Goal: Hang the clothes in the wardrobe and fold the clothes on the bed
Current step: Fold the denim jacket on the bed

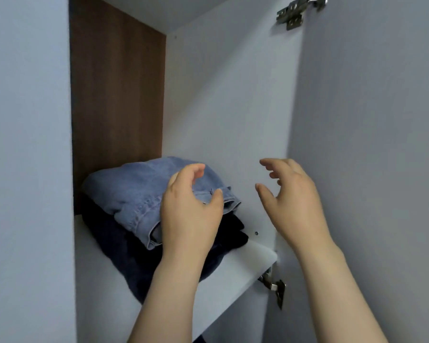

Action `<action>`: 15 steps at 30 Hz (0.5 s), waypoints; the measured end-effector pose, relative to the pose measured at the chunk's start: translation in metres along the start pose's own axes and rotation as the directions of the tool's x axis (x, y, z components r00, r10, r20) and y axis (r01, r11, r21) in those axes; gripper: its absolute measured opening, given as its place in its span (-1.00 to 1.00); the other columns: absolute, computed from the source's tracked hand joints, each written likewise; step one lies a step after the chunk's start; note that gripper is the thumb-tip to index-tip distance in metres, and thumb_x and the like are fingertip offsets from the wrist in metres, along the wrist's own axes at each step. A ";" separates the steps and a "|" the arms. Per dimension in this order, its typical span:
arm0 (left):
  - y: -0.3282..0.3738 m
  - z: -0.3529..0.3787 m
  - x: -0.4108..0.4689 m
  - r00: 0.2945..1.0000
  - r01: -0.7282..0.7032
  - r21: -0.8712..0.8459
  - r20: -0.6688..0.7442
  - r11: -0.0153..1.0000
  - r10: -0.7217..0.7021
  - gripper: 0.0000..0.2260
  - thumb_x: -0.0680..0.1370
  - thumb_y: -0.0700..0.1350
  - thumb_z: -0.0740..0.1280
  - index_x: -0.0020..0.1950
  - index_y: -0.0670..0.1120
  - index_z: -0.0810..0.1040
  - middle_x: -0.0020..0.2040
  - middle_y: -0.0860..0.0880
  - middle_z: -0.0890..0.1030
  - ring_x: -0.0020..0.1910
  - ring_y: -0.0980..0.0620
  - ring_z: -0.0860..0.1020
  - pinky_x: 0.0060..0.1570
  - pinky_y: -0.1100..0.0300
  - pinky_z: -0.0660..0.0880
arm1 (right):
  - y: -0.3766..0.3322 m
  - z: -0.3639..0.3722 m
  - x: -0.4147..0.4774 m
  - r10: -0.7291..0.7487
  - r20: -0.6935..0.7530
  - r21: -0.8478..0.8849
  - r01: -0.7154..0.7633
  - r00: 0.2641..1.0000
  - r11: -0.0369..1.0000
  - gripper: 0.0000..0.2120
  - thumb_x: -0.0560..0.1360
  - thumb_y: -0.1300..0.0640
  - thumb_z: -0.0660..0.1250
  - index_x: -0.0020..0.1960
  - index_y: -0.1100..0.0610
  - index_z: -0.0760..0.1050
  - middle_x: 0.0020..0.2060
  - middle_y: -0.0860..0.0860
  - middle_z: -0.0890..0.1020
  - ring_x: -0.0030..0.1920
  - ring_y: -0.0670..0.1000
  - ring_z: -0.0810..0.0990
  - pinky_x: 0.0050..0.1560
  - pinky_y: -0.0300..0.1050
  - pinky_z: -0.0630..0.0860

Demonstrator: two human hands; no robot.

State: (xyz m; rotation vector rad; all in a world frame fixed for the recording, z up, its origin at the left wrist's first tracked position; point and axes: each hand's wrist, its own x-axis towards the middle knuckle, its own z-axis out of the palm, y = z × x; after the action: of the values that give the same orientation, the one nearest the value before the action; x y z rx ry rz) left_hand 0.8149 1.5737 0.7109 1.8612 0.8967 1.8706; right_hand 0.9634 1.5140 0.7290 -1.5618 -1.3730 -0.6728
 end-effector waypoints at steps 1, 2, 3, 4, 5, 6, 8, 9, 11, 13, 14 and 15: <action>0.004 0.000 -0.007 0.999 -0.008 -0.014 0.046 1.000 0.009 -0.64 0.43 -0.16 0.46 0.21 0.00 0.54 0.14 0.07 0.57 0.15 0.12 0.50 0.14 0.30 0.36 | -0.004 -0.011 -0.011 0.005 0.002 -0.025 -0.005 1.000 1.000 -0.60 0.50 0.17 0.37 0.33 0.06 0.46 0.20 -0.05 0.51 0.13 -0.04 0.53 0.13 -0.14 0.46; 0.008 -0.001 -0.015 0.996 -0.016 -0.023 0.090 1.000 0.018 -0.64 0.43 -0.16 0.46 0.21 0.00 0.54 0.14 0.08 0.56 0.15 0.12 0.50 0.15 0.30 0.36 | -0.008 -0.021 -0.023 0.015 0.003 -0.055 -0.015 1.000 0.998 -0.59 0.50 0.17 0.37 0.34 0.05 0.45 0.20 -0.06 0.51 0.13 -0.06 0.53 0.13 -0.14 0.47; 0.012 -0.003 -0.023 0.991 -0.022 -0.040 0.130 0.999 0.027 -0.64 0.42 -0.16 0.45 0.21 0.01 0.53 0.14 0.08 0.56 0.15 0.13 0.49 0.15 0.29 0.36 | -0.013 -0.032 -0.035 0.032 0.001 -0.090 -0.032 0.999 0.995 -0.59 0.50 0.16 0.36 0.34 0.05 0.45 0.19 -0.06 0.50 0.13 -0.06 0.52 0.12 -0.13 0.48; 0.015 -0.006 -0.031 0.985 -0.026 -0.064 0.169 0.998 0.037 -0.63 0.42 -0.16 0.45 0.21 0.01 0.53 0.14 0.08 0.56 0.15 0.13 0.49 0.15 0.29 0.37 | -0.017 -0.043 -0.046 0.053 -0.005 -0.128 -0.053 0.999 0.990 -0.59 0.50 0.16 0.37 0.34 0.05 0.45 0.18 -0.05 0.51 0.12 -0.05 0.52 0.11 -0.11 0.48; 0.018 -0.010 -0.040 0.977 -0.027 -0.092 0.210 0.995 0.046 -0.63 0.42 -0.16 0.45 0.21 0.00 0.53 0.14 0.08 0.57 0.15 0.14 0.50 0.15 0.28 0.38 | -0.021 -0.053 -0.059 0.076 -0.011 -0.164 -0.077 0.997 0.983 -0.59 0.49 0.15 0.37 0.33 0.06 0.46 0.17 -0.05 0.51 0.12 -0.04 0.52 0.10 -0.10 0.49; 0.021 -0.015 -0.049 0.966 -0.027 -0.121 0.251 0.992 0.057 -0.63 0.42 -0.17 0.45 0.21 0.01 0.53 0.14 0.09 0.57 0.15 0.15 0.50 0.15 0.28 0.38 | -0.025 -0.063 -0.072 0.098 -0.016 -0.199 -0.099 0.995 0.975 -0.59 0.49 0.16 0.37 0.33 0.06 0.46 0.16 -0.05 0.51 0.11 -0.03 0.52 0.09 -0.10 0.49; 0.025 -0.026 -0.069 0.938 -0.030 -0.176 0.336 0.984 0.089 -0.62 0.42 -0.16 0.45 0.22 0.02 0.53 0.15 0.13 0.55 0.16 0.17 0.49 0.15 0.32 0.38 | -0.035 -0.083 -0.100 0.137 -0.016 -0.268 -0.136 0.990 0.954 -0.58 0.48 0.16 0.38 0.33 0.05 0.46 0.15 -0.08 0.51 0.11 -0.06 0.52 0.07 -0.15 0.48; 0.027 -0.032 -0.079 0.918 -0.035 -0.200 0.381 0.979 0.110 -0.61 0.42 -0.15 0.45 0.22 0.04 0.52 0.15 0.15 0.54 0.15 0.20 0.48 0.13 0.37 0.36 | -0.041 -0.093 -0.114 0.154 -0.014 -0.298 -0.151 0.988 0.942 -0.58 0.48 0.16 0.39 0.33 0.04 0.46 0.15 -0.10 0.51 0.11 -0.09 0.51 0.05 -0.20 0.46; 0.033 -0.042 -0.098 0.871 -0.046 -0.250 0.464 0.967 0.161 -0.61 0.43 -0.13 0.44 0.23 0.07 0.51 0.15 0.18 0.53 0.14 0.26 0.47 0.09 0.51 0.32 | -0.052 -0.112 -0.141 0.188 -0.012 -0.345 -0.181 0.982 0.921 -0.58 0.48 0.15 0.40 0.32 0.03 0.46 0.13 -0.13 0.51 0.09 -0.13 0.50 0.04 -0.25 0.41; 0.043 -0.050 -0.113 0.818 -0.056 -0.294 0.535 0.954 0.213 -0.62 0.44 -0.12 0.44 0.24 0.09 0.50 0.14 0.21 0.51 0.13 0.29 0.46 0.07 0.56 0.32 | -0.064 -0.133 -0.163 0.219 -0.019 -0.383 -0.210 0.975 0.900 -0.58 0.47 0.15 0.41 0.31 0.03 0.47 0.11 -0.14 0.51 0.08 -0.13 0.50 0.04 -0.25 0.41; 0.048 -0.054 -0.119 0.788 -0.061 -0.314 0.567 0.947 0.239 -0.62 0.45 -0.12 0.44 0.24 0.10 0.50 0.14 0.22 0.51 0.13 0.30 0.46 0.08 0.56 0.32 | -0.071 -0.143 -0.172 0.229 -0.023 -0.403 -0.219 0.973 0.889 -0.58 0.47 0.15 0.41 0.31 0.02 0.47 0.11 -0.14 0.52 0.07 -0.14 0.50 0.03 -0.26 0.40; 0.054 -0.057 -0.125 0.756 -0.066 -0.336 0.597 0.940 0.267 -0.62 0.45 -0.11 0.44 0.24 0.10 0.50 0.14 0.23 0.51 0.15 0.30 0.46 0.11 0.53 0.34 | -0.077 -0.154 -0.181 0.237 -0.029 -0.423 -0.226 0.971 0.877 -0.58 0.48 0.15 0.40 0.31 0.01 0.47 0.11 -0.15 0.52 0.06 -0.16 0.49 0.02 -0.27 0.40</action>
State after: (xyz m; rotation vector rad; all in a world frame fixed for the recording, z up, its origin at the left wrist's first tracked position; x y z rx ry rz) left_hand 0.7785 1.4420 0.6551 2.2029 0.2016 1.1965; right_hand 0.8736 1.2912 0.6607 -2.0475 -1.0725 -0.8439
